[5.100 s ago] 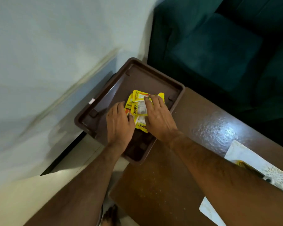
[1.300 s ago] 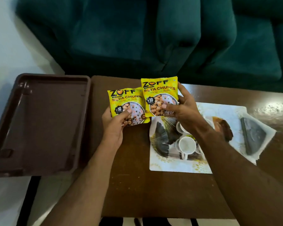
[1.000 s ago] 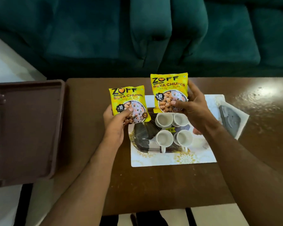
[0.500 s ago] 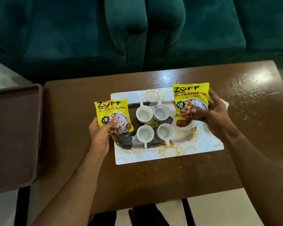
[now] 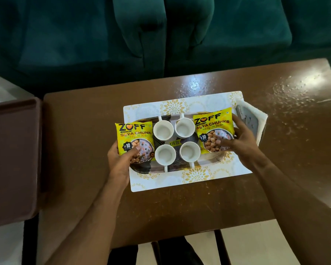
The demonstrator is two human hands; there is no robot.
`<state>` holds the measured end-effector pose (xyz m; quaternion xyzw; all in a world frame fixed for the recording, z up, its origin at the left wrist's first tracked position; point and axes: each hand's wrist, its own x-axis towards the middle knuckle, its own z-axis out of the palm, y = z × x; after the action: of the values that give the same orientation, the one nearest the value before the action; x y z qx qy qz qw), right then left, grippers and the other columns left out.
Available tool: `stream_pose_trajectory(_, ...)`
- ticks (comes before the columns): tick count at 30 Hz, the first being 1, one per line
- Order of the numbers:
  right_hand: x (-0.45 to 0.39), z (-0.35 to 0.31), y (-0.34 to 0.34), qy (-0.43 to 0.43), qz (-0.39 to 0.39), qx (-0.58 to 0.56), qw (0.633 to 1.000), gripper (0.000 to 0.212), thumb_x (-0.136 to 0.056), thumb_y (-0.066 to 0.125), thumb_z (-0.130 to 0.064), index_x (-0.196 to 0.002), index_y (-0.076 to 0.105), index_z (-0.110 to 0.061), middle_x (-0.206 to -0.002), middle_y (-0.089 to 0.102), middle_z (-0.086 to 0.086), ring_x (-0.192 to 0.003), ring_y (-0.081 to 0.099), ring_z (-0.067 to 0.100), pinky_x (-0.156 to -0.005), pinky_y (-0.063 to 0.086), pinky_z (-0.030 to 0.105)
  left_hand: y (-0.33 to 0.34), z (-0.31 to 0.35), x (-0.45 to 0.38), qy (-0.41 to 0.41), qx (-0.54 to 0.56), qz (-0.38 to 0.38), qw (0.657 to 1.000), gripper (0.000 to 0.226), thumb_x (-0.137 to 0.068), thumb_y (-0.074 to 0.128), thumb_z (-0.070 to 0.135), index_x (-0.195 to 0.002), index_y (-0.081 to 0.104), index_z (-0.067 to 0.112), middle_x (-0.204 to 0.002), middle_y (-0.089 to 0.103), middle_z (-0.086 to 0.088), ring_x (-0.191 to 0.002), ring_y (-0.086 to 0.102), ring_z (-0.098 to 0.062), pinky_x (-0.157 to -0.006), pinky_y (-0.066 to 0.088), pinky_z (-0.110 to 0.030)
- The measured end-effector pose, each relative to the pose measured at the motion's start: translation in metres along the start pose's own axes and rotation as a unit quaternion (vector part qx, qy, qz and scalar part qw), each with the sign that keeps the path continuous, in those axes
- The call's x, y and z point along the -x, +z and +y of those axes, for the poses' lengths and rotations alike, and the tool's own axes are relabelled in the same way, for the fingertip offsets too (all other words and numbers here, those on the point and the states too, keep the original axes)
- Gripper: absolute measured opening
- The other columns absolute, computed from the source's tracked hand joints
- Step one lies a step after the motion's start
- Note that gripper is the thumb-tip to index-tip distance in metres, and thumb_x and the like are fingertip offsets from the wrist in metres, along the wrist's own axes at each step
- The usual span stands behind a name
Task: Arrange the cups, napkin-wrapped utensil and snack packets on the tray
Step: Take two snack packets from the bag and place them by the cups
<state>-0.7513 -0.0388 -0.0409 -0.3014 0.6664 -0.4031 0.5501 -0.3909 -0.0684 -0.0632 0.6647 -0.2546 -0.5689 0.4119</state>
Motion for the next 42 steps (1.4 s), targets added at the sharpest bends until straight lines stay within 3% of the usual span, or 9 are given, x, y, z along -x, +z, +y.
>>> stream_pose_trajectory(4, -0.003, 0.003, 0.005, 0.016, 0.000, -0.015, 1.000, 0.099, -0.072, 0.081, 0.015, -0.149, 0.046, -0.036, -0.119, 0.071, 0.015, -0.106, 0.073, 0.032, -0.069, 0.062, 0.040, 0.001, -0.003, -0.002, 0.028, -0.036, 0.000, 0.999, 0.035, -0.082, 0.078, -0.003, -0.115, 0.070, 0.005, -0.103, 0.078, -0.008, -0.096, 0.076, -0.024, -0.073, 0.063, -0.031)
stream_pose_trajectory(7, -0.005, 0.004, 0.007, 0.020, -0.001, -0.016, 1.000, 0.097, -0.072, 0.082, 0.013, -0.147, 0.048, -0.038, -0.122, 0.069, 0.015, -0.110, 0.071, 0.032, -0.074, 0.062, 0.042, 0.005, -0.006, 0.000, 0.056, -0.070, 0.024, 0.996, 0.025, -0.091, 0.077, 0.015, -0.114, 0.072, 0.009, -0.105, 0.078, -0.004, -0.101, 0.075, -0.020, -0.078, 0.062, -0.031)
stream_pose_trajectory(12, -0.001, 0.002, 0.013, -0.065, 0.037, 0.093, 0.993, 0.060, -0.086, 0.083, -0.020, -0.135, 0.056, -0.042, -0.111, 0.072, -0.015, -0.110, 0.069, 0.017, -0.087, 0.062, 0.044, 0.018, -0.010, 0.009, 0.150, -0.188, 0.158, 0.958, 0.025, -0.097, 0.066, 0.041, -0.101, 0.074, 0.018, -0.088, 0.074, 0.007, -0.081, 0.069, -0.008, -0.073, 0.054, -0.026)
stream_pose_trajectory(16, -0.003, 0.003, 0.022, -0.121, 0.144, 0.304, 0.934, 0.032, -0.095, 0.065, -0.048, -0.122, 0.067, -0.030, -0.097, 0.074, -0.005, -0.086, 0.071, 0.026, -0.075, 0.060, 0.047, 0.021, -0.017, 0.009, 0.175, -0.260, 0.213, 0.925, 0.024, -0.095, 0.066, 0.035, -0.099, 0.069, 0.011, -0.095, 0.073, -0.005, -0.082, 0.064, -0.018, -0.067, 0.043, -0.024)
stream_pose_trajectory(21, -0.005, 0.009, 0.031, -0.143, 0.203, 0.436, 0.865, 0.036, -0.100, 0.058, -0.045, -0.106, 0.068, -0.011, -0.085, 0.068, 0.011, -0.080, 0.062, 0.034, -0.063, 0.047, 0.038, 0.020, -0.024, 0.004, 0.139, -0.290, 0.223, 0.920, 0.030, -0.095, 0.067, 0.028, -0.111, 0.061, 0.003, -0.112, 0.063, -0.016, -0.102, 0.058, -0.032, -0.080, 0.037, -0.028)
stream_pose_trajectory(27, -0.007, 0.014, 0.038, -0.116, 0.208, 0.448, 0.862, 0.038, -0.101, 0.058, -0.038, -0.112, 0.068, -0.003, -0.107, 0.057, 0.019, -0.101, 0.057, 0.038, -0.083, 0.050, 0.044, 0.020, -0.031, 0.002, 0.088, -0.353, 0.181, 0.914, 0.042, -0.103, 0.056, 0.031, -0.123, 0.052, -0.005, -0.126, 0.048, -0.022, -0.111, 0.052, -0.040, -0.090, 0.045, -0.047)
stream_pose_trajectory(32, -0.001, 0.016, 0.043, -0.149, 0.235, 0.506, 0.817, 0.055, -0.103, 0.054, -0.041, -0.143, 0.047, -0.004, -0.138, 0.048, 0.021, -0.129, 0.045, 0.036, -0.103, 0.041, 0.048, 0.024, -0.021, 0.013, 0.128, -0.458, 0.239, 0.846, 0.068, -0.100, 0.045, 0.053, -0.148, 0.036, 0.007, -0.144, 0.041, -0.018, -0.133, 0.040, -0.039, -0.104, 0.035, -0.055)
stream_pose_trajectory(37, 0.001, 0.020, 0.048, -0.277, 0.116, 0.549, 0.780, 0.057, -0.108, 0.041, -0.034, -0.156, 0.031, -0.005, -0.164, 0.029, 0.016, -0.154, 0.024, 0.032, -0.125, 0.022, 0.050, 0.022, -0.018, 0.015, 0.286, -0.574, 0.102, 0.760, 0.065, -0.103, 0.040, 0.043, -0.158, 0.022, 0.013, -0.163, 0.028, -0.008, -0.155, 0.022, -0.027, -0.125, 0.020, -0.047)
stream_pose_trajectory(42, -0.007, 0.023, 0.048, -0.230, 0.040, 0.602, 0.763, 0.060, -0.109, 0.029, -0.039, -0.160, 0.024, -0.008, -0.170, 0.015, 0.013, -0.159, 0.006, 0.028, -0.127, 0.013, 0.054, 0.023, -0.028, 0.008, 0.289, -0.626, 0.009, 0.724, 0.072, -0.103, 0.036, 0.043, -0.163, 0.012, 0.010, -0.172, 0.013, -0.007, -0.161, 0.006, -0.025, -0.129, 0.015, -0.052)
